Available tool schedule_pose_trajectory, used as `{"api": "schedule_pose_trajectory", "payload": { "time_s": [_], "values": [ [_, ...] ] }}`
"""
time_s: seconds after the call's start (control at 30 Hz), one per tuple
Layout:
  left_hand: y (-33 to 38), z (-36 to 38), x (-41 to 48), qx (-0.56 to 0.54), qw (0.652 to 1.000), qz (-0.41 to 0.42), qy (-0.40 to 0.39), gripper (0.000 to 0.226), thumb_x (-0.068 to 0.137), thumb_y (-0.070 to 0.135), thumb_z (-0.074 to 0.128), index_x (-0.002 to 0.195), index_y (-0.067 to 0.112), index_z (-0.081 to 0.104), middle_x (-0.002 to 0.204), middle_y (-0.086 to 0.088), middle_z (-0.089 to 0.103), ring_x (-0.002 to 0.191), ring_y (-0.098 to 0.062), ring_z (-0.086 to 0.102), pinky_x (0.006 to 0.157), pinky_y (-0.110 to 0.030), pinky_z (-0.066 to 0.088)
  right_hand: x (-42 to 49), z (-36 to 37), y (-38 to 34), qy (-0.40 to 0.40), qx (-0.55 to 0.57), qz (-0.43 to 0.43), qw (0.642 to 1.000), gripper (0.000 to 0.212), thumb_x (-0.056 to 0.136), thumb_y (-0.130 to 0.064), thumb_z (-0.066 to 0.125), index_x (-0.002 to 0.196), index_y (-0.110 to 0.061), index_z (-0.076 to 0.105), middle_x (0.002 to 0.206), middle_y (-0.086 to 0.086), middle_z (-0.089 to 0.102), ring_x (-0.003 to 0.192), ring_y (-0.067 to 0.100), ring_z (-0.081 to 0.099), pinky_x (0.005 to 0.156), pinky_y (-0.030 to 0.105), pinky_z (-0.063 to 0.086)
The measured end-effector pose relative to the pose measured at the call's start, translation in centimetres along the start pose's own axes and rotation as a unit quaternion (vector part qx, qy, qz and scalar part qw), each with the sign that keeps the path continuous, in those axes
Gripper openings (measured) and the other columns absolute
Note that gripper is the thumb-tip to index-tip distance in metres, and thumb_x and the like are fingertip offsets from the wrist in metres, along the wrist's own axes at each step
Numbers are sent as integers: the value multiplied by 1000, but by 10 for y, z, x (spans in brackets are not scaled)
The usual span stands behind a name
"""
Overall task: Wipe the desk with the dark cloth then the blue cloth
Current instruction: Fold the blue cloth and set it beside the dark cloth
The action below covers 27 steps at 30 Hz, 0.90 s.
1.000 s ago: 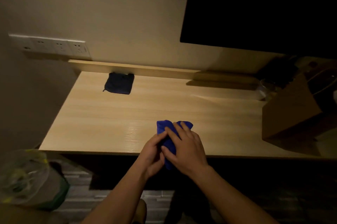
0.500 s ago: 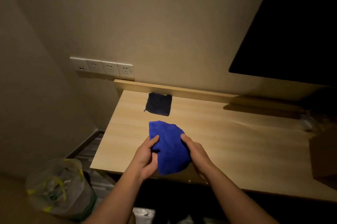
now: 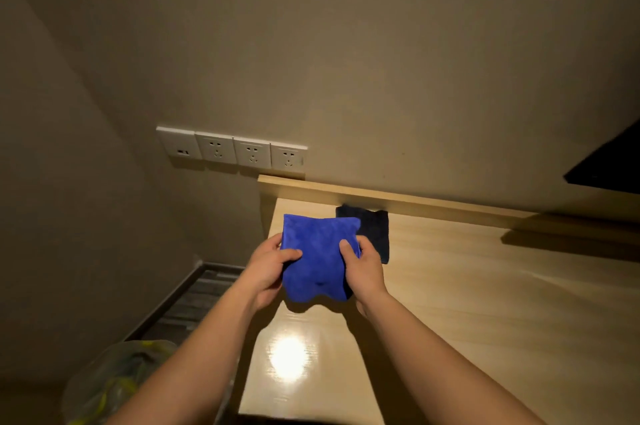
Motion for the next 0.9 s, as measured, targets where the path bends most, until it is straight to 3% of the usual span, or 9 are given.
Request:
{"api": "schedule_pose_trajectory", "payload": {
  "time_s": [0.1, 0.17, 0.23, 0.33, 0.47, 0.53, 0.63, 0.7, 0.9],
  "values": [
    [36, -18, 38, 83, 995, 48, 36, 44, 104, 12, 67, 146, 21, 57, 136, -9, 70, 112, -27, 74, 85, -41, 63, 43, 24, -6, 6, -34, 17, 999, 22, 105, -37, 59, 118, -19, 55, 115, 3, 67, 97, 15, 66, 78, 32, 57],
    [49, -33, 64, 238, 965, 75, 79, 64, 107, 24, 66, 163, 23, 36, 149, -5, 56, 128, -27, 63, 95, -44, 59, 67, 32, -5, 7, -192, 15, 981, 46, 102, -47, 61, 133, -17, 47, 125, 4, 62, 105, 20, 65, 87, 38, 57],
    [47, -50, 84, 421, 895, 81, 123, 78, 106, 36, 65, 170, 22, 21, 164, -10, 39, 148, -35, 44, 117, -53, 44, 81, 33, -3, 31, -389, -21, 921, 55, 101, -51, 60, 143, -18, 44, 135, 5, 56, 118, 25, 61, 99, 43, 51],
    [37, -45, 101, 569, 801, 150, 110, 78, 108, 44, 57, 170, 25, 15, 176, -7, 19, 161, -30, 21, 129, -52, 22, 86, 47, -5, 21, -484, -125, 866, 51, 102, -49, 58, 145, -24, 46, 144, 1, 52, 132, 22, 51, 107, 41, 42],
    [7, -23, 121, 730, 654, 197, 27, 70, 113, 52, 30, 171, 28, -1, 179, 2, -15, 163, -19, -17, 130, -46, -10, 90, 83, 14, -72, -569, -210, 792, 64, 105, -55, 43, 162, -29, 29, 171, 0, 24, 158, 22, 16, 125, 44, 19],
    [-7, -27, 133, 768, 613, 185, 18, 70, 111, 57, 17, 169, 29, -11, 176, 0, -22, 161, -20, -24, 127, -47, -16, 95, 93, 31, -111, -600, -199, 767, 71, 106, -62, 29, 167, -30, 11, 176, -1, 3, 161, 22, -5, 127, 45, 3],
    [-21, -31, 144, 777, 603, 176, 33, 74, 97, 64, -11, 160, 29, -26, 171, -1, -31, 157, -20, -30, 127, -50, -17, 104, 96, 45, -129, -628, -195, 742, 76, 104, -68, 17, 166, -30, -7, 174, -2, -15, 159, 21, -19, 126, 46, -9],
    [-23, -27, 148, 773, 607, 178, 46, 77, 91, 64, -17, 159, 29, -27, 169, -2, -32, 155, -20, -32, 126, -51, -16, 112, 95, 48, -127, -639, -203, 731, 78, 103, -71, 12, 165, -30, -10, 173, -2, -18, 157, 20, -23, 125, 48, -12],
    [-21, -23, 152, 774, 611, 156, 55, 70, 111, 59, 10, 161, 28, -27, 170, -3, -33, 158, -23, -30, 128, -51, -16, 124, 88, 49, -121, -663, -207, 709, 80, 98, -76, 5, 165, -34, -10, 173, -4, -18, 157, 22, -25, 126, 54, -12]
  ]
}}
Point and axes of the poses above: each hand's wrist, its own x-axis towards the middle knuckle, its own z-axis out of the palm, y = z × x, the point moved 10 cm from there along x, towards the middle knuckle
